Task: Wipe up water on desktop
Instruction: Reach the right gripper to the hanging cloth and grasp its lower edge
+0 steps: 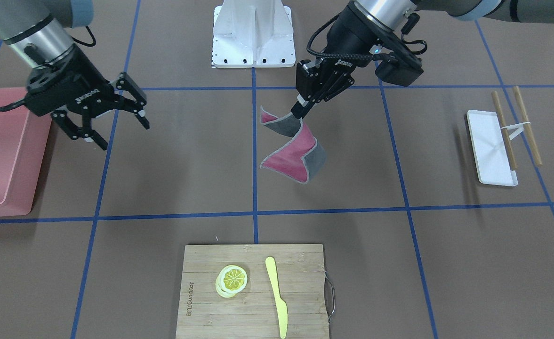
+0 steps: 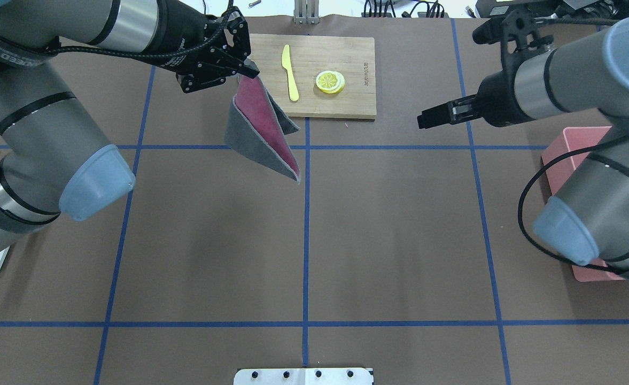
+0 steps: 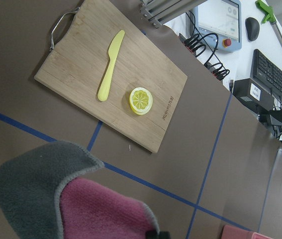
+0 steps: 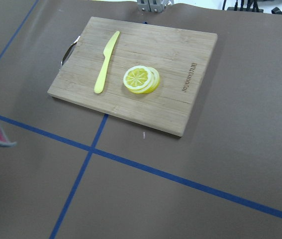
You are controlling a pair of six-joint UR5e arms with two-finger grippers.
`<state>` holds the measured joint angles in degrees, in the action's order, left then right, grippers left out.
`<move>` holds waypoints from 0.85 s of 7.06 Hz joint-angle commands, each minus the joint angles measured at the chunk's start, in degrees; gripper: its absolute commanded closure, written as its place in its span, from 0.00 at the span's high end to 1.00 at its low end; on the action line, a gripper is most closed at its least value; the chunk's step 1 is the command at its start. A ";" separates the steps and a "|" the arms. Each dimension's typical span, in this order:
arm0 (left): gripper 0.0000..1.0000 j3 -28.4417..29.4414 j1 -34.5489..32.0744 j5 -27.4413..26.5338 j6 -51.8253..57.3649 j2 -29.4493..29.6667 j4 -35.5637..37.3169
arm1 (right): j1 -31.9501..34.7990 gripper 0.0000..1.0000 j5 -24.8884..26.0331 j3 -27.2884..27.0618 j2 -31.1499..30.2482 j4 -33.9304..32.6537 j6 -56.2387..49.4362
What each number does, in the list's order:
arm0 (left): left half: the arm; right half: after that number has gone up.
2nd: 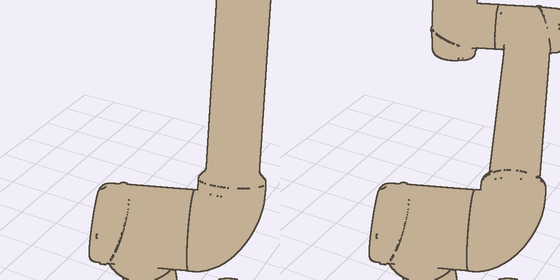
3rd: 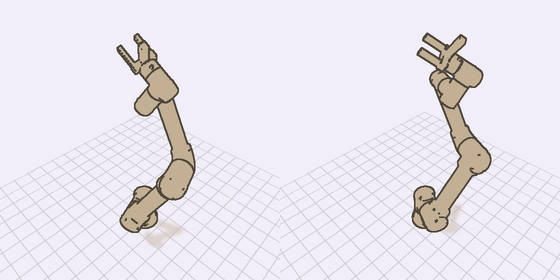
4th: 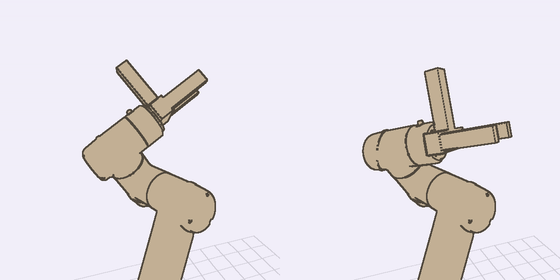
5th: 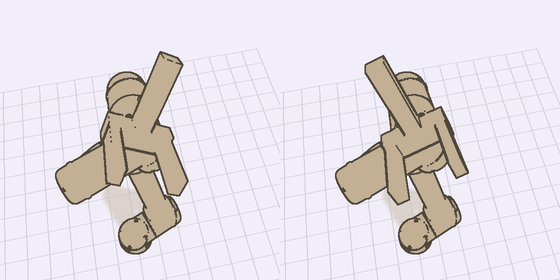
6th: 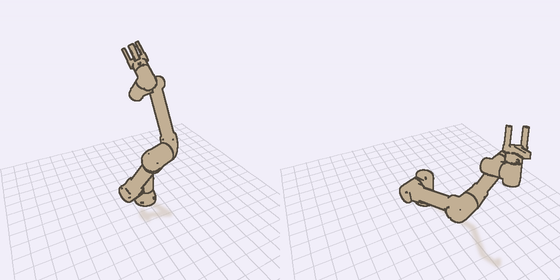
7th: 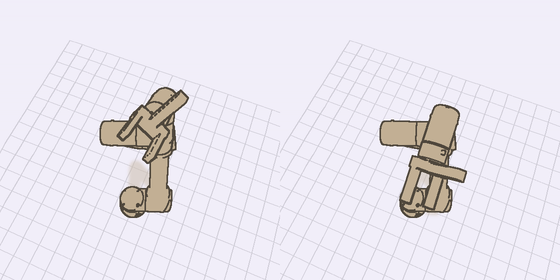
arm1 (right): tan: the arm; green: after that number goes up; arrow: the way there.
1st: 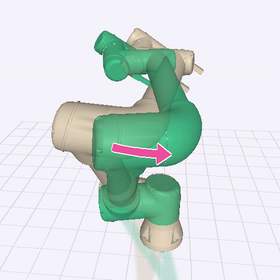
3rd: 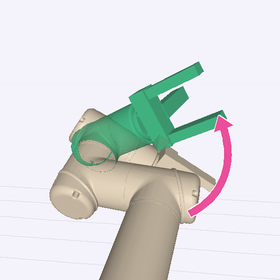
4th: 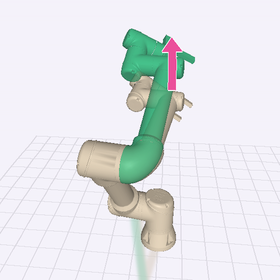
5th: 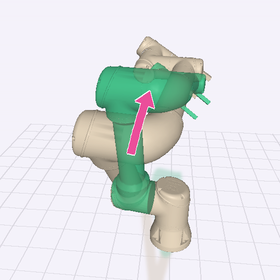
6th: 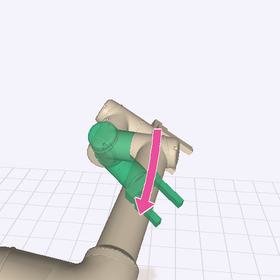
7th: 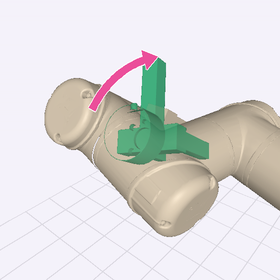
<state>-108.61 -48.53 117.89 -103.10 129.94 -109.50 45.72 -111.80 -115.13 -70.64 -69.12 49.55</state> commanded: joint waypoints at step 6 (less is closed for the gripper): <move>0.00 1.65 2.30 -4.51 -4.21 3.74 -0.01 | -23.66 0.95 25.05 -0.28 6.83 -1.02 1.34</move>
<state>-106.88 -46.38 113.42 -107.22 133.49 -109.50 22.81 -87.51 -116.07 -64.55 -69.99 51.56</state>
